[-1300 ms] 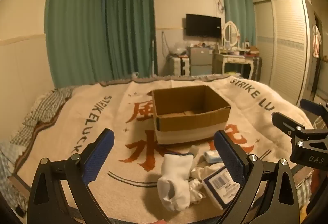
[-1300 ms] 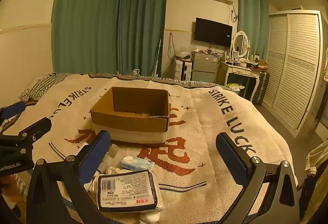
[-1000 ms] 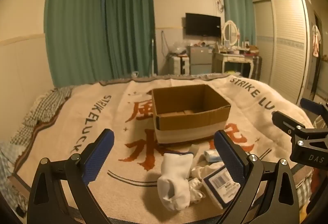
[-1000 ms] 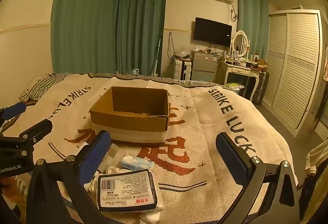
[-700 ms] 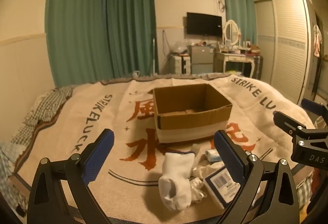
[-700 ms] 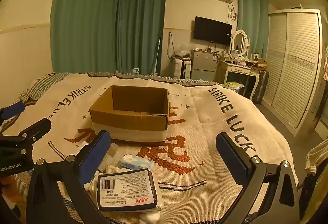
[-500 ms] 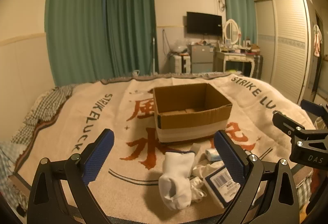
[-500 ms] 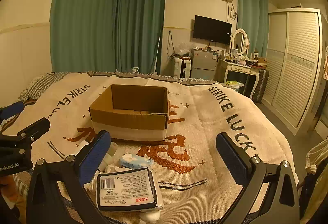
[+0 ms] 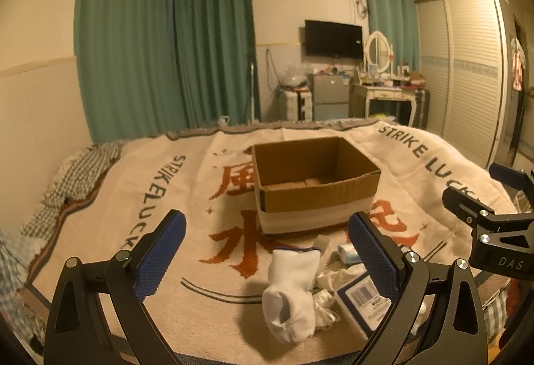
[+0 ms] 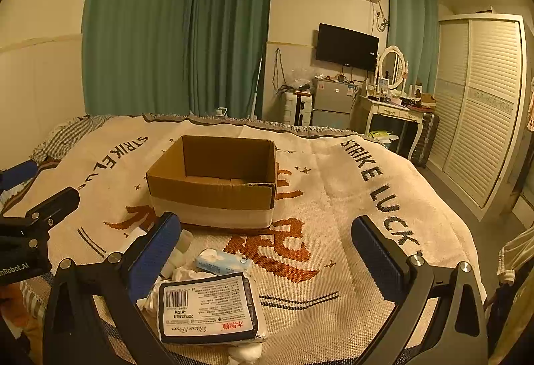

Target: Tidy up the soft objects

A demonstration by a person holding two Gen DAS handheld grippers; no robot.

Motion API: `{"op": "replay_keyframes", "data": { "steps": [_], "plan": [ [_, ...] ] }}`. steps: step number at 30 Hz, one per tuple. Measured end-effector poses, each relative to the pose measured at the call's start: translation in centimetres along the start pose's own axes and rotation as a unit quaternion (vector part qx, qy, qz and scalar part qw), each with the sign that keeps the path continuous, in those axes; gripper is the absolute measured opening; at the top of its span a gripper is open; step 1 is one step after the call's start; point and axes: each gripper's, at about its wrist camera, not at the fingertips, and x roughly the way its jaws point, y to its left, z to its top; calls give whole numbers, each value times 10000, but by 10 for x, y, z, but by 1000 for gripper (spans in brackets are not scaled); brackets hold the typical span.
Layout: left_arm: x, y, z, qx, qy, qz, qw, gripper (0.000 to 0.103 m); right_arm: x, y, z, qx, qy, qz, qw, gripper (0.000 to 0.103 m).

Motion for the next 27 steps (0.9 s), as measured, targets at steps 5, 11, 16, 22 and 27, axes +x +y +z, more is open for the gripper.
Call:
{"op": "replay_keyframes", "data": {
  "steps": [5,11,16,22,27],
  "plan": [
    [0,1,0,12,8,2,10000,99,1,2,0,-28,20,-1,10000,103],
    [1,1,1,14,6,9,10000,99,2,2,1,-27,24,-1,10000,103],
    [1,2,1,17,13,0,10000,99,2,3,1,-30,30,-3,10000,103],
    [3,0,-1,27,51,6,10000,99,4,2,-1,-22,50,3,10000,103],
    [4,-1,-2,30,54,12,10000,99,4,2,-2,-19,62,5,10000,103]
  ]
}}
